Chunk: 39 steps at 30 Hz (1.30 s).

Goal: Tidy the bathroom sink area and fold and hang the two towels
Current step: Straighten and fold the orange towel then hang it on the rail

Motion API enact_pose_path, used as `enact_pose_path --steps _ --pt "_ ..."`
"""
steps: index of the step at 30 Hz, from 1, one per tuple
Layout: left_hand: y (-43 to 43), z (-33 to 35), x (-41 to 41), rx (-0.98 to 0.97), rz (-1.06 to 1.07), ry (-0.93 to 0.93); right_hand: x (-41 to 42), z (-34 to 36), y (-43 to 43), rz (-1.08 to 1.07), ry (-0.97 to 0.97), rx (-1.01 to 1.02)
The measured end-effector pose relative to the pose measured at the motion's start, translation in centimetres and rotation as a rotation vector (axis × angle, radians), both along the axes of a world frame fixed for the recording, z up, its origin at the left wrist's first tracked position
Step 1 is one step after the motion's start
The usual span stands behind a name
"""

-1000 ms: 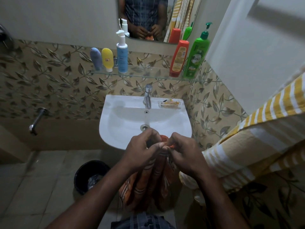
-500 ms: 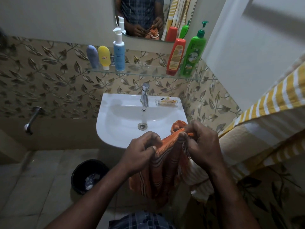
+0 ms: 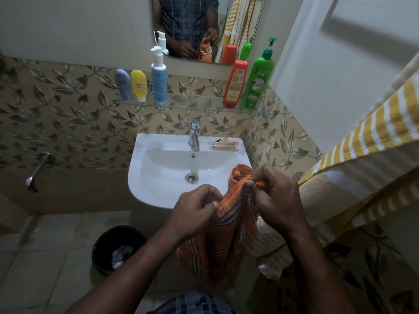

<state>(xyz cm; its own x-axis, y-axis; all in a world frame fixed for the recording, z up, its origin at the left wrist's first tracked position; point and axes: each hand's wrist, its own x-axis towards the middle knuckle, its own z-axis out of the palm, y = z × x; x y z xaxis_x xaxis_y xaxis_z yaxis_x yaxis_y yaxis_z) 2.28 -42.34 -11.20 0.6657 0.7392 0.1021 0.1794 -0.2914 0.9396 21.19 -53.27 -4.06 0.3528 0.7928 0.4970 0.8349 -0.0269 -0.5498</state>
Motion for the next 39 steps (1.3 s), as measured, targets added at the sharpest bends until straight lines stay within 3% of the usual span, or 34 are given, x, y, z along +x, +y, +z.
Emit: enact_pose_path --steps 5,12,26,33,39 --pt "-0.5 0.7 0.1 0.044 -0.114 -0.012 0.3 0.5 0.2 -0.018 -0.007 0.026" --pt "-0.7 0.3 0.3 0.183 0.044 -0.077 0.7 0.3 0.3 -0.059 0.008 0.053" --pt "-0.8 -0.2 1.2 0.241 0.016 -0.001 0.6 0.6 0.5 -0.075 0.004 0.068" --pt "0.7 -0.5 0.6 0.116 0.142 -0.124 1.9 -0.1 0.0 -0.119 -0.064 -0.002" --pt "0.5 -0.7 1.1 0.054 0.063 0.009 1.8 -0.3 0.3 -0.093 -0.017 0.019"
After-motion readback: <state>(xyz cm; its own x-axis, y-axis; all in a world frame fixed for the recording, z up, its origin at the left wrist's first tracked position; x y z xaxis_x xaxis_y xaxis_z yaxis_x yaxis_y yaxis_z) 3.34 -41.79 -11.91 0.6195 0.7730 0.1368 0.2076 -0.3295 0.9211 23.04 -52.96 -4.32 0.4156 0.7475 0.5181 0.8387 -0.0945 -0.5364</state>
